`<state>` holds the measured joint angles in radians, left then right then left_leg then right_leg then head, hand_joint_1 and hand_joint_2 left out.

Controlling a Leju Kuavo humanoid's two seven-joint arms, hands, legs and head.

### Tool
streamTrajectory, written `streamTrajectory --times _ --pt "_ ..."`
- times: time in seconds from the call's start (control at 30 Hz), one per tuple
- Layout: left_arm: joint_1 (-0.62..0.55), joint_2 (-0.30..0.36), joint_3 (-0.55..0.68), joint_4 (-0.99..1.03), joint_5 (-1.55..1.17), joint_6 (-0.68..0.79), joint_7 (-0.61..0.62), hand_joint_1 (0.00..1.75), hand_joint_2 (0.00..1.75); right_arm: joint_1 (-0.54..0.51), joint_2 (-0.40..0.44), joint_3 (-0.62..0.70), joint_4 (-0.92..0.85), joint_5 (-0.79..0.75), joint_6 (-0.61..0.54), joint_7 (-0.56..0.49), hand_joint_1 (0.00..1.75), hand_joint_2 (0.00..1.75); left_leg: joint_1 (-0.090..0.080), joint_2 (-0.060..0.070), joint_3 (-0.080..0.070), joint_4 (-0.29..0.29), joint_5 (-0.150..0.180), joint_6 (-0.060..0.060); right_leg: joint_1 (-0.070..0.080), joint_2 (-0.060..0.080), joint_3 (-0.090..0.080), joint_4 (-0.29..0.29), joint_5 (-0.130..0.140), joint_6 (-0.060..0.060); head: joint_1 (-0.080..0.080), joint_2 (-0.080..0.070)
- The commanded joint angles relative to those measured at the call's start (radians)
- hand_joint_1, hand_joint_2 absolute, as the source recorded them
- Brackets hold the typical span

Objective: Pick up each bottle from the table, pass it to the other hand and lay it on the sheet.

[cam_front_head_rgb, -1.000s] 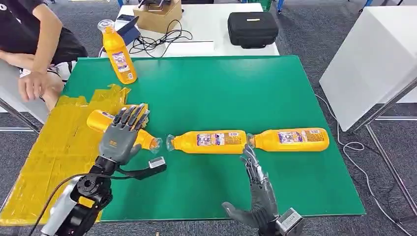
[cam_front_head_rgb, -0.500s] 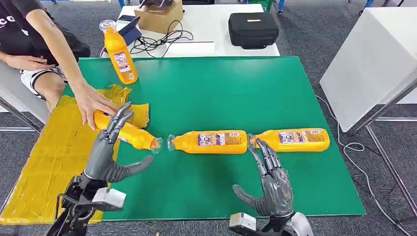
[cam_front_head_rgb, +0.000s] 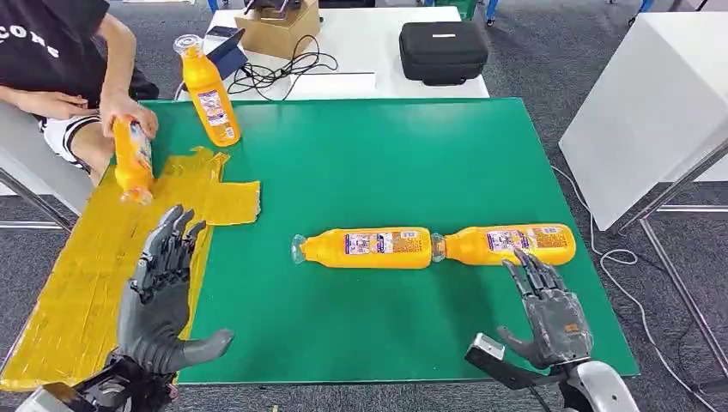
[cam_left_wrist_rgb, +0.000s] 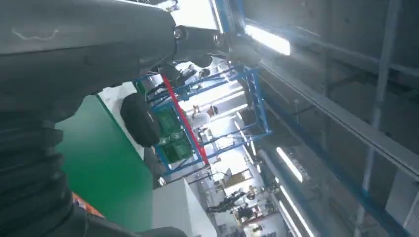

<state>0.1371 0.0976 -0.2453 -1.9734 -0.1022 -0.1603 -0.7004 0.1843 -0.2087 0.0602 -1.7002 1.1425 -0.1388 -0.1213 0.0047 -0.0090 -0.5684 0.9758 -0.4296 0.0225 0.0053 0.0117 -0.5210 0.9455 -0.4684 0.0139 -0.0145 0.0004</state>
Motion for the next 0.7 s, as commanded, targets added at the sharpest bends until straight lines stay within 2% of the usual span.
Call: streamTrajectory --times 0.03,0.13,0.23,0.33,0.4,0.57,0.7 --pt "-0.020 -0.031 0.001 0.048 0.023 -0.056 0.002 0.00 1.75 -0.068 -0.117 -0.126 0.161 -0.057 0.068 -0.029 0.00 1.75 0.000 0.000 0.004 -0.001 -0.001 0.000 0.000 -0.001 0.005 -0.003 0.000 0.002 0.001 0.000" --pt "-0.034 -0.039 -0.004 0.053 0.031 -0.087 0.002 0.00 1.75 -0.083 -0.149 -0.142 0.198 -0.084 0.093 -0.045 0.00 1.75 0.000 0.001 0.005 -0.001 -0.001 0.000 0.000 -0.001 0.006 -0.003 -0.001 0.002 0.001 0.000" --pt "-0.031 -0.060 0.016 0.087 0.038 -0.094 0.002 0.00 1.75 -0.173 -0.210 -0.131 0.304 -0.105 0.098 -0.059 0.00 1.75 -0.001 0.000 0.004 -0.001 -0.001 0.000 -0.001 -0.002 0.005 -0.002 -0.001 0.002 0.000 0.000" --pt "-0.009 -0.071 0.038 0.085 0.045 -0.123 0.002 0.00 1.75 -0.252 -0.224 -0.113 0.393 -0.102 0.083 -0.048 0.00 1.75 -0.001 0.003 0.006 -0.001 -0.001 0.000 -0.001 0.002 0.006 -0.002 0.000 0.002 0.001 0.000" --pt "-0.007 -0.071 0.039 0.085 0.045 -0.124 0.002 0.00 1.75 -0.258 -0.225 -0.111 0.401 -0.102 0.084 -0.048 0.00 1.75 -0.001 0.006 0.006 -0.001 -0.001 0.000 -0.001 0.005 0.005 -0.002 0.001 0.002 0.001 0.000" --pt "-0.007 -0.071 0.039 0.085 0.045 -0.124 0.002 0.00 1.75 -0.258 -0.225 -0.111 0.401 -0.102 0.084 -0.048 0.00 1.75 0.000 0.000 0.005 -0.001 0.000 0.000 0.000 -0.001 0.005 -0.002 0.000 0.001 0.001 0.000" --pt "-0.005 -0.070 0.041 0.085 0.045 -0.127 0.002 0.00 1.75 -0.276 -0.222 -0.107 0.426 -0.104 0.085 -0.045 0.00 1.75 0.000 0.001 0.004 -0.001 -0.001 0.000 0.000 0.000 0.005 -0.002 0.000 0.001 0.000 0.000"
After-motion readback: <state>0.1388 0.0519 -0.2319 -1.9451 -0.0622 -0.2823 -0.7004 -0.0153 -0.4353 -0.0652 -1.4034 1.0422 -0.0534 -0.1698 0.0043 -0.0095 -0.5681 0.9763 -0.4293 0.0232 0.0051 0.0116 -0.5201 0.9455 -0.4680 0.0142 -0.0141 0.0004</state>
